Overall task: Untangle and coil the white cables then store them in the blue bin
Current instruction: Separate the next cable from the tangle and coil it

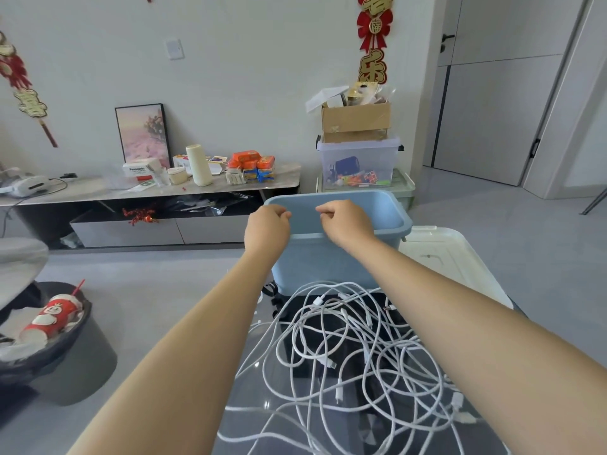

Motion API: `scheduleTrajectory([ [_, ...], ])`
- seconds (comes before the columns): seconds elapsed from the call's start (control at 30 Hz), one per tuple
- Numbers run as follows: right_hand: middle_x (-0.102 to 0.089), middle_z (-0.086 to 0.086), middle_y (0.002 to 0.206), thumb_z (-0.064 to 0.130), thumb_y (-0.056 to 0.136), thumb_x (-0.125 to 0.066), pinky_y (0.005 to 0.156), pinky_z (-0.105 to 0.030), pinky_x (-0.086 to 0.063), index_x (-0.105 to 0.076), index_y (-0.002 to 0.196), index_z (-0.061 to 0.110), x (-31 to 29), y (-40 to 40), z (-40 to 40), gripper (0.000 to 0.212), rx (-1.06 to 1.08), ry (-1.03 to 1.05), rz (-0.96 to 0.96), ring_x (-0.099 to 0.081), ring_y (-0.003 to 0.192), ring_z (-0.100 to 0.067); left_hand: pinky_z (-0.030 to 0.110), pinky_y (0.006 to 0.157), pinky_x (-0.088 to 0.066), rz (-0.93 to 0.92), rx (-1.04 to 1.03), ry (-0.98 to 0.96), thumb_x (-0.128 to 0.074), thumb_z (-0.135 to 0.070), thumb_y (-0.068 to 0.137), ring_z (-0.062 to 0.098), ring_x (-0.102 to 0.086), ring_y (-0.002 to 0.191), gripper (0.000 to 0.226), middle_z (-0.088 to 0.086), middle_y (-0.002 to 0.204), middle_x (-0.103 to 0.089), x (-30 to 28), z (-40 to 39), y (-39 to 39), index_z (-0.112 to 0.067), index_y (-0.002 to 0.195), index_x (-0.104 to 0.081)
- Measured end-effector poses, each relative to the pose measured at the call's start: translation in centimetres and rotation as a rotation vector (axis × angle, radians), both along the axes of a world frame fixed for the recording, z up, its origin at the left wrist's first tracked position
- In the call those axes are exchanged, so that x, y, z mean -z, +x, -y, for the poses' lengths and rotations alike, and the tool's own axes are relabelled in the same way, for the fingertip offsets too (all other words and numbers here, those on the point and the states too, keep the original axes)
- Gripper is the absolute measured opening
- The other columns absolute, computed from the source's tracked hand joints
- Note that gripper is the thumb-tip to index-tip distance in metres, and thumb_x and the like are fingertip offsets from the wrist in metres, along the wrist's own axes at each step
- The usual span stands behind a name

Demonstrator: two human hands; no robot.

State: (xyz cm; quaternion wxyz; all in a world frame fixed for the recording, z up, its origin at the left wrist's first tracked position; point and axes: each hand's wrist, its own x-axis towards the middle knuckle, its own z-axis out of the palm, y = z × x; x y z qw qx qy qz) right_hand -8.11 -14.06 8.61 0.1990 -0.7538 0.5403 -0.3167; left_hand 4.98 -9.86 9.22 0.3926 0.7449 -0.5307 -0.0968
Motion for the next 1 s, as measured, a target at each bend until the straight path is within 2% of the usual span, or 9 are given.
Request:
scheduleTrajectory([
  [0.2, -0.066, 0.004, 0.119, 0.018, 0.094, -0.049, 0.097, -0.033, -0.045, -0.065, 0.119, 0.022, 0.8, -2.2, -6.4, 0.029, -0.077, -0.045, 0.14, -0.059, 0.112, -0.016, 0.022, 0.08, -0.04, -0.038, 0.058, -0.069, -0.047, -0.021, 0.098, 0.022, -0.061, 0.105, 0.029, 0.005, 0.117, -0.068, -0.1, -6.2, -3.1, -0.012, 0.121, -0.063],
  [0.33, -0.066, 0.004, 0.119, 0.016, 0.093, -0.051, 0.098, -0.035, -0.045, -0.065, 0.119, 0.021, 2.3, -4.1, -10.9, 0.03, -0.101, -0.021, 0.206, -0.059, 0.112, -0.015, 0.019, 0.078, -0.04, -0.105, 0.075, -0.084, -0.05, -0.02, 0.097, 0.021, -0.063, 0.102, 0.027, 0.005, 0.112, -0.07, 1.1, -10.7, -4.6, -0.012, 0.117, -0.066],
  [0.5, -0.067, 0.005, 0.117, 0.018, 0.094, -0.053, 0.094, -0.028, -0.045, -0.065, 0.118, 0.022, 5.1, -5.9, -15.4, 0.027, -0.123, 0.057, 0.199, -0.061, 0.109, -0.012, 0.021, 0.078, -0.04, -0.177, 0.094, -0.007, -0.05, -0.018, 0.096, 0.019, -0.063, 0.1, 0.025, 0.002, 0.107, -0.07, 4.1, -15.3, -6.1, -0.013, 0.113, -0.067],
  [0.67, -0.066, 0.005, 0.117, 0.018, 0.093, -0.055, 0.092, -0.023, -0.042, -0.064, 0.119, 0.022, 7.5, -7.1, -17.0, 0.029, -0.128, 0.163, 0.116, -0.06, 0.109, -0.01, 0.021, 0.075, -0.041, -0.161, 0.109, 0.124, -0.049, -0.018, 0.095, 0.016, -0.061, 0.09, 0.025, 0.0, 0.105, -0.07, 7.3, -17.0, -7.0, -0.018, 0.111, -0.068],
  [0.73, -0.065, 0.005, 0.116, 0.02, 0.092, -0.056, 0.092, -0.026, -0.043, -0.062, 0.121, 0.023, 8.0, -7.1, -17.0, 0.03, -0.142, 0.219, 0.013, -0.059, 0.109, -0.013, 0.02, 0.074, -0.039, -0.149, 0.105, 0.17, -0.049, -0.018, 0.095, 0.013, -0.058, 0.084, 0.025, 0.0, 0.105, -0.07, 8.3, -17.2, -7.2, -0.018, 0.112, -0.067],
  [0.8, -0.064, 0.004, 0.113, 0.021, 0.091, -0.057, 0.089, -0.028, -0.043, -0.062, 0.12, 0.024, 8.5, -7.1, -16.6, 0.03, -0.155, 0.255, -0.101, -0.058, 0.106, -0.016, 0.02, 0.073, -0.037, -0.119, 0.119, 0.235, -0.05, -0.019, 0.094, 0.014, -0.059, 0.089, 0.026, -0.001, 0.107, -0.069, 9.4, -17.0, -7.6, -0.017, 0.115, -0.065],
  [0.9, -0.064, 0.006, 0.11, 0.02, 0.091, -0.056, 0.084, -0.026, -0.044, -0.064, 0.117, 0.024, 8.9, -7.4, -16.2, 0.027, -0.161, 0.248, -0.159, -0.058, 0.099, -0.014, 0.022, 0.071, -0.04, -0.098, 0.147, 0.308, -0.055, -0.02, 0.091, 0.017, -0.059, 0.084, 0.027, 0.0, 0.097, -0.065, 10.5, -16.8, -7.8, -0.016, 0.116, -0.063],
  [1.0, -0.064, 0.006, 0.11, 0.023, 0.091, -0.057, 0.082, -0.023, -0.042, -0.063, 0.118, 0.022, 9.1, -7.8, -15.7, 0.027, -0.166, 0.257, -0.203, -0.058, 0.097, -0.013, 0.025, 0.067, -0.043, -0.099, 0.157, 0.323, -0.058, -0.014, 0.088, 0.019, -0.06, 0.079, 0.027, 0.006, 0.097, -0.064, 11.0, -16.2, -7.5, -0.016, 0.115, -0.059],
])
